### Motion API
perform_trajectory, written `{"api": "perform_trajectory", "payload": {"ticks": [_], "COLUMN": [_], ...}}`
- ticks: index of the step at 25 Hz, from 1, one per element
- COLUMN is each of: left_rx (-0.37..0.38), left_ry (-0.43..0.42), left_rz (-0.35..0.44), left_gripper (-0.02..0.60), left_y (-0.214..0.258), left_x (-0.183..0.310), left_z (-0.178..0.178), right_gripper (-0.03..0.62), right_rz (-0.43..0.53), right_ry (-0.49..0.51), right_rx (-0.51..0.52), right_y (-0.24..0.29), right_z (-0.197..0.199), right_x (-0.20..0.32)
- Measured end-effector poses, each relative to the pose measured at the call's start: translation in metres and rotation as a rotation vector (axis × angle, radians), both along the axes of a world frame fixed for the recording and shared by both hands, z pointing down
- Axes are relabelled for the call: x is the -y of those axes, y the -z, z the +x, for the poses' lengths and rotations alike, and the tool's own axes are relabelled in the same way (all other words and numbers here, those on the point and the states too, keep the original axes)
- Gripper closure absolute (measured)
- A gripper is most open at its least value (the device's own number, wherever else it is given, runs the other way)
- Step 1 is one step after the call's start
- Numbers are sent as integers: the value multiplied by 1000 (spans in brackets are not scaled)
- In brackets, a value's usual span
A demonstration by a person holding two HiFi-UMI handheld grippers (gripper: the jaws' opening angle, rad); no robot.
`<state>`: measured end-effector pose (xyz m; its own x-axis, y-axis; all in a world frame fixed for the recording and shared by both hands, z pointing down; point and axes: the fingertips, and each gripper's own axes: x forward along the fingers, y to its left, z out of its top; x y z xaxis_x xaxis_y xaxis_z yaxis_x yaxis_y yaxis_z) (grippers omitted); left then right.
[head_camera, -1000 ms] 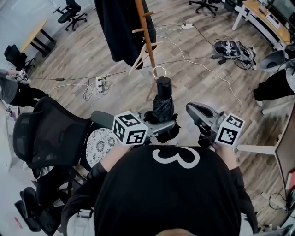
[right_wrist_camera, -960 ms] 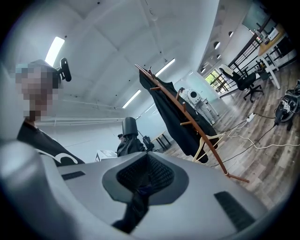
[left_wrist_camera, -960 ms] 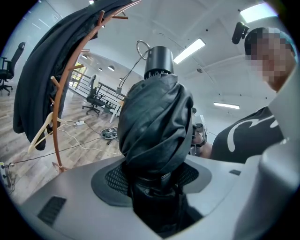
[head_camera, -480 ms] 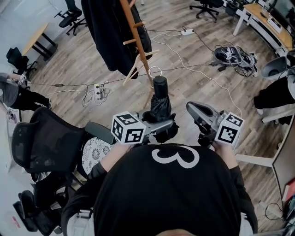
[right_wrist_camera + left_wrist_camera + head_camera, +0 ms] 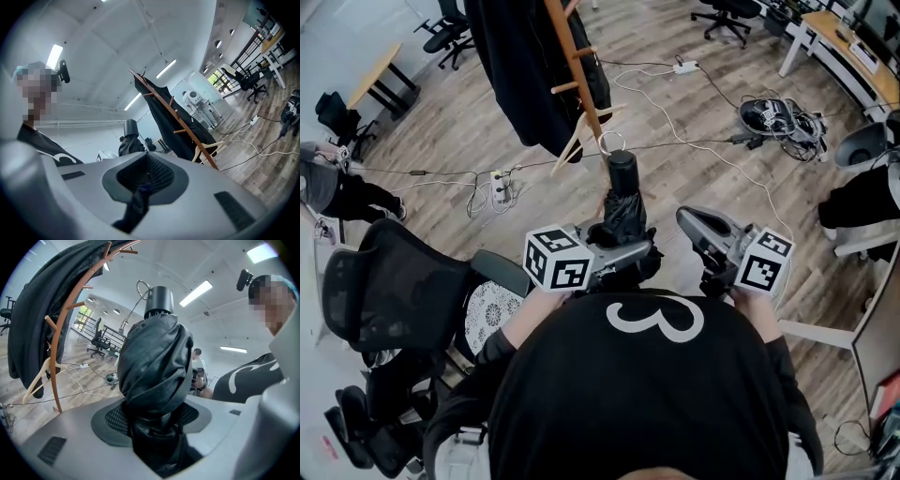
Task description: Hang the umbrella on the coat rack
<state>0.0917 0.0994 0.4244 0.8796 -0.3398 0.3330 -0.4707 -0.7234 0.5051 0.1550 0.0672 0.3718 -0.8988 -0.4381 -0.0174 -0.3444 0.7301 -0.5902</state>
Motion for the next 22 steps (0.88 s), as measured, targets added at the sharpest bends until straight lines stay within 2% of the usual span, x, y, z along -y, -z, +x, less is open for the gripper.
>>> {"api": "perform_trajectory", "payload": {"ticks": [10,22], "left_rx": [-18,-3], "left_ry": [-10,-35], "left_rz": [-39,-75], "left_gripper": [316,316], "left_y": [-6,-8], "left_x": [46,137], "left_z": [-15,-39], "right_gripper": [566,566], "right_rz": [-43,-92], "right_ry": [-6,-19], "right_rx": [-6,-8], "right_y": [-8,-11], "right_z": [-19,-44], "right_x": [45,135]}}
